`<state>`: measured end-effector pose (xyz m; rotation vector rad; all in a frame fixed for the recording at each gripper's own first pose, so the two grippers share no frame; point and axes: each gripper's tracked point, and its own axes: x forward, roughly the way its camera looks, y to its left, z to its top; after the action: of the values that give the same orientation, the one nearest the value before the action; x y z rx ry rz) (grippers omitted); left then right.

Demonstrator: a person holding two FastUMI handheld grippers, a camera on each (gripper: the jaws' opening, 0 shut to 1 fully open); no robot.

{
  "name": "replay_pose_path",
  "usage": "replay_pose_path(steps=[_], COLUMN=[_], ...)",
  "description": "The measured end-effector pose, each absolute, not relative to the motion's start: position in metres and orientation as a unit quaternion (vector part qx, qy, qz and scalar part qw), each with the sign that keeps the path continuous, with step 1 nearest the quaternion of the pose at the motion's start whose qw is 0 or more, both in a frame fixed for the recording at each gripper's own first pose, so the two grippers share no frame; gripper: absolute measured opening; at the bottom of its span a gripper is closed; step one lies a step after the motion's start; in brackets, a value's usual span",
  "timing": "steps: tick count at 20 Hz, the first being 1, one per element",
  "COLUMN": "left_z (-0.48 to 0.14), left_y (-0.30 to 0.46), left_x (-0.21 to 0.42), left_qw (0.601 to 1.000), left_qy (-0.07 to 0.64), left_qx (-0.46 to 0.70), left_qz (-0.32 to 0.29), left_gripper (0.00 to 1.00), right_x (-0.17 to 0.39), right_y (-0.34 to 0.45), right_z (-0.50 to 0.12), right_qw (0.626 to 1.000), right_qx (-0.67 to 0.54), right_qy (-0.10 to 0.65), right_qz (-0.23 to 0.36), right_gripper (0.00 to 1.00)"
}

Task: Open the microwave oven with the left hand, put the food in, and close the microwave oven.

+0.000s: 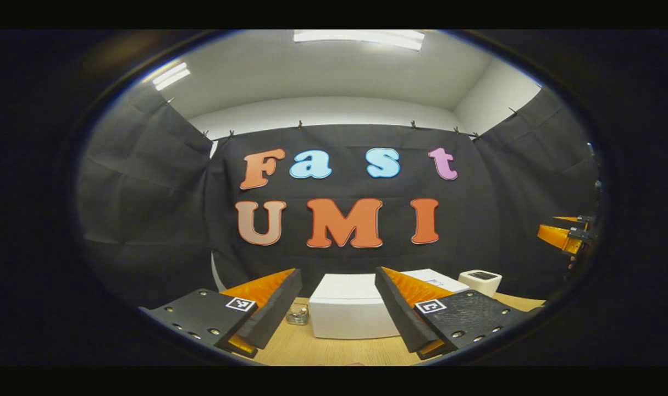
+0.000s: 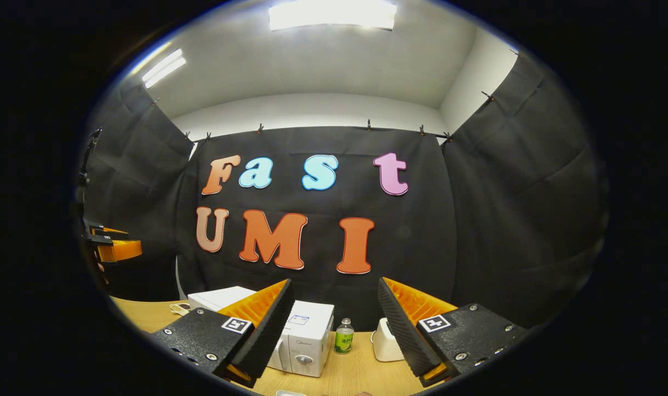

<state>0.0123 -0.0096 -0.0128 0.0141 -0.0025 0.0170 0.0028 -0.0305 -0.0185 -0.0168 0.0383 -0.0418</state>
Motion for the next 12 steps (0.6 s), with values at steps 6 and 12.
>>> replay_pose_path(steps=[6, 12], left_z=[-0.025, -0.067], left_y=[-0.045, -0.093], left_x=[0.018, 0.028], left_qw=[1.0, 0.998], left_qy=[-0.013, 0.005], left_qx=[-0.007, -0.004], left_qz=[-0.026, -0.061], left_gripper=[0.89, 0.89], right_x=[-0.005, -0.017], right_y=[-0.046, -0.063], right_z=[-0.045, -0.075], right_qw=[0.999, 0.998], right_qx=[-0.004, 0.002], right_qy=[0.036, 0.04], right_qz=[-0.035, -0.039], right_gripper=[0.95, 0.94])
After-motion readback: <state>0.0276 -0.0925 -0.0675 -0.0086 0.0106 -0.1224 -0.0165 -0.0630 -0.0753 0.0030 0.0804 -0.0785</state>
